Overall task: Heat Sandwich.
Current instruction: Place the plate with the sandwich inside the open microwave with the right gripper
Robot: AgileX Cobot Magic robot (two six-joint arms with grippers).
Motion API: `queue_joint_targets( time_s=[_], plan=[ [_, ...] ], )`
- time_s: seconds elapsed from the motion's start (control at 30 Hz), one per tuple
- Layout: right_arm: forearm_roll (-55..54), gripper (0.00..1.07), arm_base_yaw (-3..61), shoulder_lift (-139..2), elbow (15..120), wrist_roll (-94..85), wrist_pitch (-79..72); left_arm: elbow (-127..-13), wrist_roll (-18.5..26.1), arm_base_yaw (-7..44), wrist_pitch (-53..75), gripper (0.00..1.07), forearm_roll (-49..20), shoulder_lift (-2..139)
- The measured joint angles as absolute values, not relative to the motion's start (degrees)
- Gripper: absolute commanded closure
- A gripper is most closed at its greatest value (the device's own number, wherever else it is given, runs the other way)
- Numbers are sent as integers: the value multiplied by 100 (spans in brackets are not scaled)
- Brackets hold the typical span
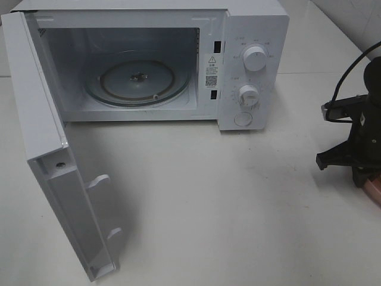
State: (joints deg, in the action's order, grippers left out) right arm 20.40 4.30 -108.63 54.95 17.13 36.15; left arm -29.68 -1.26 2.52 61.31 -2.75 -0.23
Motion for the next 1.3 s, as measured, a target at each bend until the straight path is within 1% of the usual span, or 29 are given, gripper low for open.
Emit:
queue_joint_targets(
  time_s=[0.2, 0.4, 0.77, 0.97, 1.3],
  plan=[
    [2057, 107, 430, -10863, 5495, 1713, 3667, -2968, -126, 252, 6131, 6, -275, -23],
    [2298, 107, 625, -10829, 5495, 1805, 3890, -2968, -126, 252, 6131, 6, -275, -23],
    [2796, 107, 1197, -10795, 5495, 2424, 4446, -2968, -126, 252, 6131, 6, -275, -23],
    [2882, 107, 1438, -10743, 5495, 2464, 4738, -2968, -126, 252, 6131, 6, -275, -23],
    [2911, 107, 1988, -10078, 5495, 2469, 5288, -2968, -126, 252, 6131, 6, -275, -23]
  ],
)
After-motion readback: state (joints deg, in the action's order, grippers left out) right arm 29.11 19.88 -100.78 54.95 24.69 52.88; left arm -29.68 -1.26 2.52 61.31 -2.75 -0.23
